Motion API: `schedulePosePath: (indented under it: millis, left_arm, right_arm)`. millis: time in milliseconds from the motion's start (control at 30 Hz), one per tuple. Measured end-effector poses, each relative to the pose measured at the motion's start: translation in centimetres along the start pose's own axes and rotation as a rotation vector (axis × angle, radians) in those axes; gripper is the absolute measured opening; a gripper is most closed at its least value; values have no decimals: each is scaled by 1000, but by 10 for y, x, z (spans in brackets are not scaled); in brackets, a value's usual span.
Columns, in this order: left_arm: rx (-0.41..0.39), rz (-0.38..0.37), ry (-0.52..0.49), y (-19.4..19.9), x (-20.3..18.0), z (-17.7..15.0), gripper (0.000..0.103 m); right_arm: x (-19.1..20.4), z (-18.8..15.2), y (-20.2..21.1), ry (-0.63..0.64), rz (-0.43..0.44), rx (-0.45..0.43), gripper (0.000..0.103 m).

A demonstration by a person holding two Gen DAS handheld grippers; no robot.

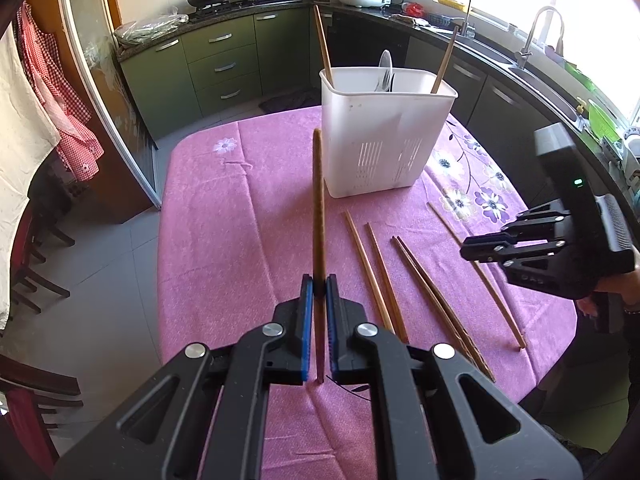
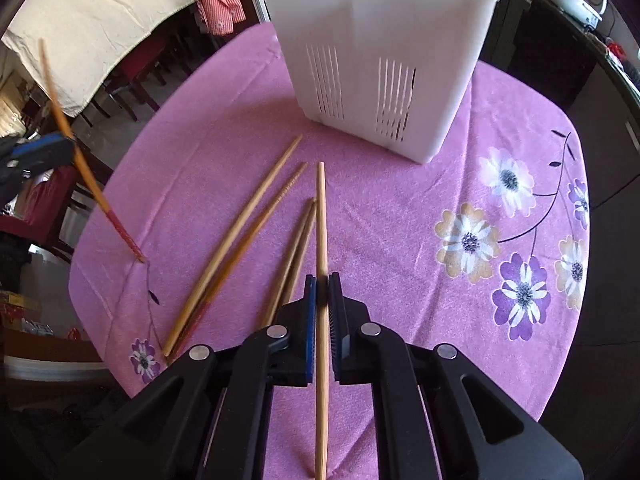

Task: Organize utensils
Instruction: 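Carry the held chopsticks up to the white caddy and drop them in with both grippers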

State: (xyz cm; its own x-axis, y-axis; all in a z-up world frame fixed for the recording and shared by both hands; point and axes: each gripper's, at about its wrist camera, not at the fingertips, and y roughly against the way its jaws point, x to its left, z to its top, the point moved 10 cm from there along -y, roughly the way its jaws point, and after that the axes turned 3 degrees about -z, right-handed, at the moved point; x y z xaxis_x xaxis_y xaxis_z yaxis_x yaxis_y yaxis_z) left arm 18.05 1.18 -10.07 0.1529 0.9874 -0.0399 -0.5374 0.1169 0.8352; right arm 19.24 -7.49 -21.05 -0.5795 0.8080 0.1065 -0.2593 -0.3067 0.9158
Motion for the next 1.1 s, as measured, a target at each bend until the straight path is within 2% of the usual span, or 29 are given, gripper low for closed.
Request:
schedulePosePath:
  millis: [200,367,567,767,967,1100]
  left_arm:
    - [-6,-1,1,5,0,-2,6]
    - [-16,0,-11,11,-3,-2,6]
    - [-31,-6,-29,18,-10,2,6]
    - [-37,-6,-46,22,-17,9,6]
    - [-61,-22,-56,32,-24,28,6]
    - [-111,-40,-60,52,-29,57,6]
  right_arm:
    - [-2,-11,72,-8,44,-181,7]
    - [-6,-25,114,-19,61,-273,7]
    - [-10,-34,132,-22,68,-310,7]
    - [-10,-27,141,-17,85,-342,7]
    - [-12,-4,166,-12,87,-403,7]
    - [-16,21,196,-2,79,-456,7]
